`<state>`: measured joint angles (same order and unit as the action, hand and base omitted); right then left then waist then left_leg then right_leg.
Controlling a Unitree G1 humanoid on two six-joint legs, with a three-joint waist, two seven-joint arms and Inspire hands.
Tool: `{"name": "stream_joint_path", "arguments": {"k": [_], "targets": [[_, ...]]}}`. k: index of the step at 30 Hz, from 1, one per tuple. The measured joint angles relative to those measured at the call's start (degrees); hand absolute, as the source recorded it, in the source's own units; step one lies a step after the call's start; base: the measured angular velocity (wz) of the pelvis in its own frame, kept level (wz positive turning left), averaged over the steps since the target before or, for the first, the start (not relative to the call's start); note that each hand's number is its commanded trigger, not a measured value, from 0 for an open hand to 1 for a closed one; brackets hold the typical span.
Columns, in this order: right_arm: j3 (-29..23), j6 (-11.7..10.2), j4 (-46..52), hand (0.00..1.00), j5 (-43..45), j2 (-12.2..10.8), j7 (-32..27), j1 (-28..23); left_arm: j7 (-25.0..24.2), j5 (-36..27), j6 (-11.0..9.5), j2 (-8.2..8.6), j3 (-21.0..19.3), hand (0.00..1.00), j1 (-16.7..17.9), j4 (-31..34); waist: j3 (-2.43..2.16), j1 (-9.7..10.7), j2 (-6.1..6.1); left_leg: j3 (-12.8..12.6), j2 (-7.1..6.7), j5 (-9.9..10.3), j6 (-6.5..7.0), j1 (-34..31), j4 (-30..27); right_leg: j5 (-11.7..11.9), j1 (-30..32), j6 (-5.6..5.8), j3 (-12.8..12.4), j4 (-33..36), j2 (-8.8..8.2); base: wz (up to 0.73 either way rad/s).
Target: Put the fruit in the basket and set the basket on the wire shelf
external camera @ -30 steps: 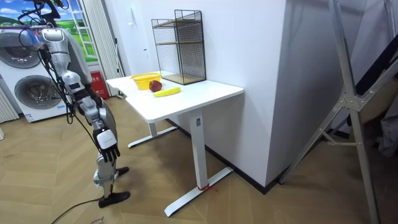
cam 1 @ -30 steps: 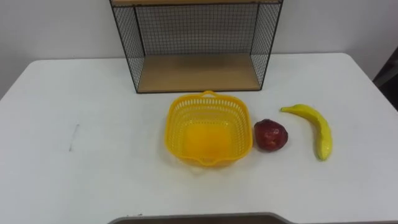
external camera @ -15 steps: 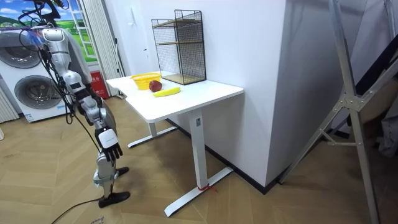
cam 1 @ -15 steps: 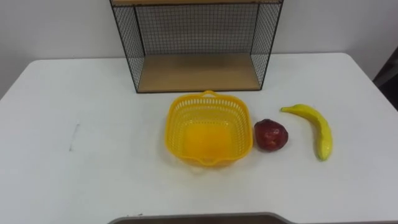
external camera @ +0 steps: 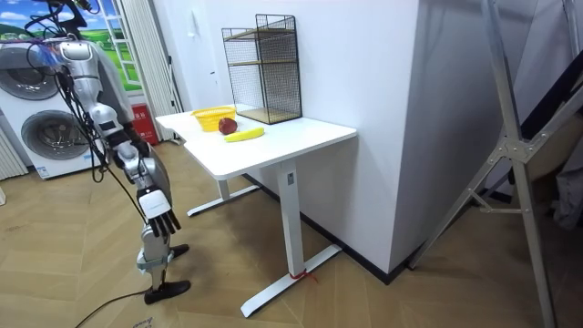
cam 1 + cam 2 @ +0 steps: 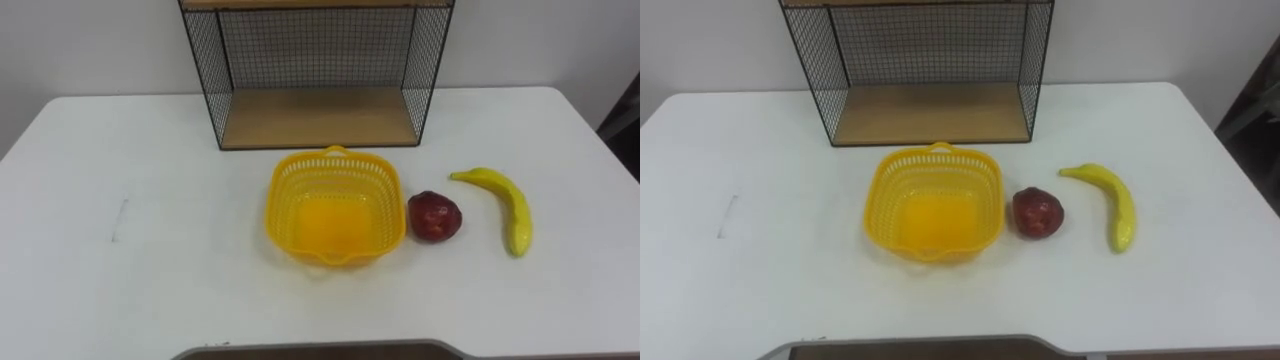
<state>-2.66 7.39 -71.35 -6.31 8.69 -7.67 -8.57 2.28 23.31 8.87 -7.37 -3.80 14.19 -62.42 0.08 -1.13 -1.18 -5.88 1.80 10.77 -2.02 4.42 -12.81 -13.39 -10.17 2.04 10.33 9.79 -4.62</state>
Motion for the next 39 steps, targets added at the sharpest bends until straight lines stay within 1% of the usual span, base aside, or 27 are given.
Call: {"name": "stream_joint_path", "arguments": {"k": [1, 3, 4, 5, 6, 7, 10, 13, 14, 15, 16, 19, 20, 21, 22, 23, 24, 25, 27, 28, 29, 30, 32, 33, 35, 37, 39], "targets": [[-1.42, -0.29, 0.04, 0.0, -2.55, -0.02, -0.39, -0.11, 0.0, -0.01, -0.23, 0.04, -0.7, 0.0, 0.47, 0.02, 0.01, 0.23, -0.02, 0.0, -0.01, 0.0, 0.0, 0.0, 0.02, 0.0, -0.01, 0.0, 0.01, -0.01, -0.02, 0.0], [-5.83, -0.83, 1.25, 0.0, -13.33, -0.11, -2.36, -0.38, 0.03, -0.22, -0.55, 0.04, -2.76, 0.0, 0.88, 0.08, 0.01, 1.2, -0.04, -0.12, -0.08, 0.01, 0.01, 0.08, 0.05, -0.06, -0.01, 0.09, -0.15, -0.1, -0.11, -0.02], [-6.94, -1.17, 1.56, 0.0, -16.09, -0.13, -2.79, -0.54, 0.1, -0.24, -0.62, 0.06, -3.25, 0.0, 1.03, 0.04, 0.02, 1.36, -0.02, -0.15, -0.1, 0.01, 0.01, 0.15, 0.1, -0.07, -0.01, 0.1, -0.25, -0.12, -0.12, -0.06], [-9.0, -1.67, 1.95, 0.0, -21.59, -0.12, -3.87, -0.55, 0.72, -0.33, -0.69, 0.12, -4.2, 0.0, 1.28, 0.0, -0.05, 1.98, -0.23, -0.18, -0.14, 0.01, 0.01, 0.23, 0.16, -0.08, -0.01, 0.12, -0.37, -0.08, -0.17, 0.0], [-11.42, -2.01, 2.46, 0.0, -26.47, -0.13, -5.13, -0.39, 1.67, -0.38, -0.75, 0.13, -4.95, 0.0, 1.51, 0.01, -0.01, 2.87, -0.18, -0.16, -0.19, 0.01, 0.02, 0.15, 0.16, -0.11, -0.01, 0.16, -0.23, -0.09, -0.23, 0.0], [-12.88, -2.41, 2.59, 0.0, -28.67, -0.14, -5.77, -0.3, 2.12, -0.39, -0.84, 0.13, -5.33, 0.0, 1.54, 0.01, 0.0, 3.23, -0.21, -0.16, -0.22, 0.01, 0.02, 0.13, 0.17, -0.13, -0.01, 0.2, -0.24, -0.07, -0.25, 0.0], [-20.4, -3.99, 3.99, 0.0, -38.79, 0.12, -11.17, 0.2, 3.31, -0.83, -2.15, -0.05, -8.07, 0.0, 2.29, 0.63, 0.0, 4.79, -0.48, -0.29, -0.29, 0.09, 0.15, 0.03, 0.19, -0.33, 0.27, 0.38, -0.34, 0.05, -0.34, 0.0], [-24.0, -5.35, 7.77, 0.0, -42.88, 0.16, -16.49, 0.12, 3.74, -1.44, -3.25, -0.18, -9.6, 0.0, 2.86, 1.01, 0.01, 5.57, -0.48, -0.6, -0.29, 0.16, 0.24, 0.0, 0.08, -0.32, 0.41, 0.38, -0.65, 0.11, -0.36, -0.06], [-25.78, -5.93, 11.38, 0.0, -43.65, 0.14, -19.81, -0.06, 3.85, -1.41, -3.65, -0.25, -9.67, 0.0, 3.27, 1.6, -0.19, 5.72, -0.72, -1.18, -0.25, 0.16, 0.25, -0.15, 0.06, -0.32, 0.9, 0.39, -1.12, 0.46, -0.4, -0.18], [-27.14, -7.22, 15.18, 0.0, -43.64, 0.14, -23.04, -0.23, 4.32, -1.41, -4.39, -0.3, -9.78, 0.0, 3.47, 1.97, -0.11, 5.73, -0.62, -1.56, -0.24, 0.18, 0.29, -0.34, 0.04, -0.36, 1.56, 0.44, -1.61, 0.93, -0.46, -0.2], [-28.33, -9.1, 18.52, 0.0, -43.56, 0.2, -26.32, -0.25, 5.24, -1.42, -4.99, -0.34, -9.78, 0.0, 3.58, 2.22, -0.15, 5.75, -0.6, -1.75, -0.25, 0.19, 0.31, -0.52, 0.07, -0.35, 1.91, 0.45, -1.85, 1.01, -0.48, -0.12], [-30.47, -11.87, 25.38, 0.0, -43.01, 0.34, -32.85, -0.22, 6.83, -1.42, -5.95, -0.54, -9.76, 0.0, 3.89, 3.0, -0.2, 6.09, -0.9, -1.83, -0.26, 0.19, 0.31, -0.69, 0.18, -0.33, 2.09, 0.48, -1.9, 0.96, -0.49, -0.02], [-30.5, -13.31, 27.45, 0.0, -42.67, 0.83, -35.54, -0.03, 7.45, -1.43, -6.33, -0.75, -9.62, 0.0, 3.87, 3.06, -0.09, 6.34, -0.88, -1.81, -0.26, 0.19, 0.31, -0.75, 0.19, -0.33, 2.09, 0.48, -1.84, 0.94, -0.48, 0.0], [-30.6, -14.14, 29.41, 0.0, -41.94, 1.16, -38.25, 0.34, 7.91, -1.27, -6.47, -0.85, -9.4, 0.0, 3.85, 3.25, -0.13, 6.32, -1.08, -1.79, -0.25, 0.19, 0.31, -0.84, 0.15, -0.33, 2.18, 0.48, -1.83, 0.96, -0.46, 0.0], [-30.67, -14.29, 30.81, 0.0, -41.06, 1.18, -39.81, 0.52, 8.2, -1.3, -6.51, -0.82, -9.37, 0.0, 3.86, 3.39, -0.22, 6.2, -1.29, -1.8, -0.25, 0.19, 0.31, -0.93, 0.14, -0.33, 2.3, 0.48, -1.95, 1.0, -0.44, -0.07], [-30.6, -14.44, 34.2, 0.0, -38.77, 1.19, -42.88, 0.63, 8.33, -1.3, -6.83, -0.79, -9.3, 0.0, 3.86, 3.54, -0.2, 5.87, -1.13, -1.99, -0.21, 0.19, 0.31, -1.21, 0.07, -0.31, 2.81, 0.47, -2.39, 1.14, -0.38, -0.07], [-30.44, -15.22, 37.57, 0.0, -35.67, 1.2, -45.87, 0.71, 8.37, -1.33, -7.1, -0.82, -9.22, 0.0, 3.82, 3.63, -0.15, 5.81, -0.94, -2.05, -0.22, 0.19, 0.31, -1.54, 0.06, -0.22, 3.09, 0.53, -2.38, 1.11, -0.39, -0.06], [-30.35, -15.78, 38.95, 0.0, -34.05, 1.28, -47.18, 0.8, 8.38, -1.41, -7.2, -0.84, -9.18, 0.0, 3.78, 3.63, -0.17, 5.76, -0.86, -2.05, -0.23, 0.19, 0.32, -1.64, 0.06, -0.15, 3.19, 0.55, -2.35, 1.06, -0.4, 0.0], [-30.07, -17.57, 43.58, 0.0, -27.08, 1.67, -51.05, 0.91, 8.38, -1.41, -7.98, -0.96, -9.14, 0.0, 3.74, 3.62, -0.16, 5.53, -0.83, -2.04, -0.28, 0.19, 0.32, -1.67, 0.1, -0.1, 3.2, 0.54, -2.3, 0.97, -0.43, 0.0], [-30.02, -17.96, 44.94, 0.0, -25.84, 1.79, -51.83, 0.91, 8.38, -1.4, -8.1, -0.97, -9.08, 0.0, 3.74, 3.62, -0.13, 5.46, -0.79, -2.01, -0.29, 0.19, 0.32, -1.7, 0.11, -0.1, 3.21, 0.54, -2.31, 0.95, -0.43, 0.0], [-29.53, -18.68, 47.51, 0.0, -23.01, 2.41, -53.22, 0.95, 8.38, -1.36, -8.2, -0.99, -8.53, 0.0, 3.7, 3.59, 0.04, 5.4, -0.52, -2.0, -0.3, 0.19, 0.32, -1.75, 0.11, -0.11, 3.26, 0.54, -2.32, 0.93, -0.44, 0.0], [-29.21, -19.34, 49.9, 0.0, -20.12, 2.94, -54.09, 1.02, 8.38, -1.3, -8.54, -1.0, -7.86, 0.0, 3.71, 3.55, 0.09, 5.12, -0.44, -1.97, -0.31, 0.18, 0.32, -1.87, 0.15, -0.11, 3.38, 0.56, -2.28, 0.93, -0.44, 0.0], [-28.81, -19.93, 52.79, 0.0, -15.65, 3.87, -54.79, 1.34, 8.32, -1.18, -8.91, -0.99, -7.2, 0.0, 3.71, 3.56, 0.21, 5.04, -0.24, -1.96, -0.31, 0.18, 0.32, -1.89, 0.21, -0.12, 3.48, 0.57, -2.31, 0.93, -0.44, 0.0], [-28.78, -20.05, 54.48, 0.0, -13.13, 4.54, -54.86, 1.66, 8.22, -1.2, -9.16, -0.99, -7.17, 0.0, 3.72, 3.55, 0.21, 4.68, -0.23, -1.99, -0.31, 0.18, 0.32, -1.9, 0.23, -0.12, 3.48, 0.57, -2.29, 0.96, -0.45, 0.0], [-28.5, -20.28, 57.66, 0.0, -8.63, 4.93, -54.88, 1.73, 7.95, -1.27, -9.38, -1.03, -7.23, 0.0, 3.68, 3.71, 0.21, 3.87, -0.24, -2.01, -0.31, 0.18, 0.32, -1.88, 0.24, -0.12, 3.54, 0.57, -2.36, 0.96, -0.44, 0.0], [-27.15, -21.15, 61.13, 0.0, -4.83, 5.15, -54.75, 1.75, 7.16, -1.31, -9.66, -1.14, -7.15, 0.0, 3.58, 3.87, 0.22, 3.33, -0.27, -1.99, -0.31, 0.18, 0.33, -1.89, 0.34, -0.12, 3.56, 0.57, -2.27, 0.94, -0.44, 0.0], [-24.91, -22.26, 63.84, 0.0, -0.61, 5.4, -53.57, 1.73, 6.63, -1.28, -10.02, -1.16, -7.15, 0.0, 3.05, 3.83, 0.19, 2.21, -0.52, -2.0, -0.3, 0.17, 0.33, -1.91, 0.34, -0.12, 3.58, 0.57, -2.26, 0.93, -0.43, 0.0]]}}
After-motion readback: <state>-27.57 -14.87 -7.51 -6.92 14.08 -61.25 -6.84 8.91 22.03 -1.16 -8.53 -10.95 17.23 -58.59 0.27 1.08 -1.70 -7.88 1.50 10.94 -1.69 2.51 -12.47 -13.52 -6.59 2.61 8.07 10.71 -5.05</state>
